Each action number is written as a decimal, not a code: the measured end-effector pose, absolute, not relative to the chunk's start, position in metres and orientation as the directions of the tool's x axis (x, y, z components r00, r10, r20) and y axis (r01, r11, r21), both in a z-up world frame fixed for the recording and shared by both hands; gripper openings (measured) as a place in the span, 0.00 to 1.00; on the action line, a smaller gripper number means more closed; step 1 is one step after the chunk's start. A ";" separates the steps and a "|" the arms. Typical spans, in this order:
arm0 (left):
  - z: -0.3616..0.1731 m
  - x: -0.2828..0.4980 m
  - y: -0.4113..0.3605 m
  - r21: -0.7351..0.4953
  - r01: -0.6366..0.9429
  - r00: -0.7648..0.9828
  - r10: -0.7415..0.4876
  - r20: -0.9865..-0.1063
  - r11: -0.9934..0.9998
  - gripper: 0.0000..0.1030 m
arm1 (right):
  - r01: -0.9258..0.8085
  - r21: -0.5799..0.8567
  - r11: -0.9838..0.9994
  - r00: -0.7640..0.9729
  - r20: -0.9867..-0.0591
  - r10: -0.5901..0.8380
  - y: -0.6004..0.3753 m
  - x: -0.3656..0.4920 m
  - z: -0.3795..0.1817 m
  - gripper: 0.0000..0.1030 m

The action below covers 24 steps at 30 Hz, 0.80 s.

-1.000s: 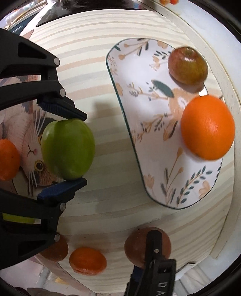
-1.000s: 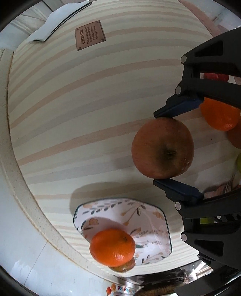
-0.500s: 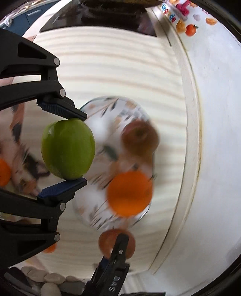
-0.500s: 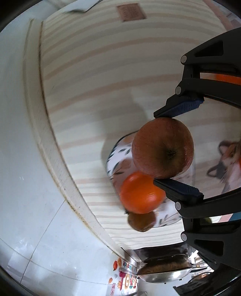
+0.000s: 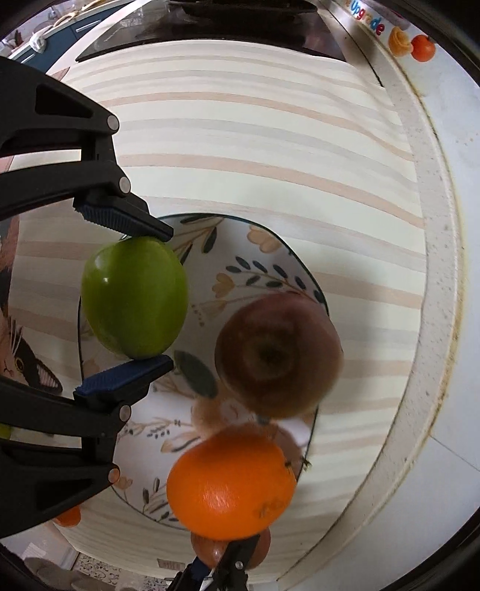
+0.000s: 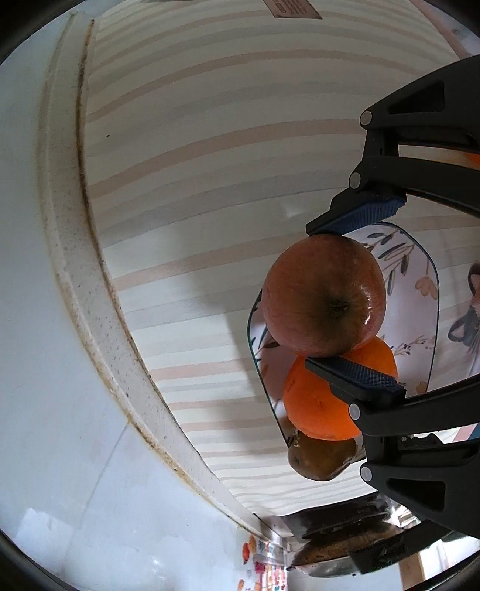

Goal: Organize fruits
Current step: 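Place the green apple on the plate with the left tool while the right tool places the red apple, then move both open tools back toward the fruits by the cat mat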

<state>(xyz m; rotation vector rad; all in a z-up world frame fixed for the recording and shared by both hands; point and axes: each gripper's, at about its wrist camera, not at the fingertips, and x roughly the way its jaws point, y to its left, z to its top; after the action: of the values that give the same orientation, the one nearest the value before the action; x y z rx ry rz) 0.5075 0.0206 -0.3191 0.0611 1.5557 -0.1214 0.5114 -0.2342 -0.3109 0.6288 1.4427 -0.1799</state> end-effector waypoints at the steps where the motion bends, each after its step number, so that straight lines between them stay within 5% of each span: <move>1: -0.326 0.512 0.017 -0.040 0.118 0.011 -0.042 -0.999 0.992 0.60 | 0.480 0.294 0.827 0.143 -0.956 0.256 -0.235 0.511 -0.311 0.66; 8: -0.334 0.518 0.018 -0.061 0.061 0.003 -0.061 -0.998 0.996 0.61 | 0.482 0.284 0.829 0.143 -0.959 0.246 -0.235 0.513 -0.310 0.67; 15: -0.314 0.521 0.020 -0.076 0.067 0.032 -0.078 -0.996 0.995 0.82 | 0.477 0.293 0.828 0.167 -0.956 0.242 -0.236 0.509 -0.294 0.80; 19: -0.297 0.514 0.021 -0.075 0.078 0.058 -0.080 -0.995 0.994 0.82 | 0.434 0.277 0.857 0.171 -0.959 0.224 -0.228 0.501 -0.279 0.92; 24: -0.271 0.493 0.022 -0.056 0.098 0.105 -0.066 -0.992 0.994 0.82 | 0.342 0.217 0.914 0.181 -0.970 0.163 -0.206 0.479 -0.254 0.93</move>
<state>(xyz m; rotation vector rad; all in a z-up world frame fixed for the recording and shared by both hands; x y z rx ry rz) 0.4926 0.0222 -0.2714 0.0257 1.4607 -0.1208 0.4791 -0.2059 -0.2539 0.4340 1.3966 -0.1321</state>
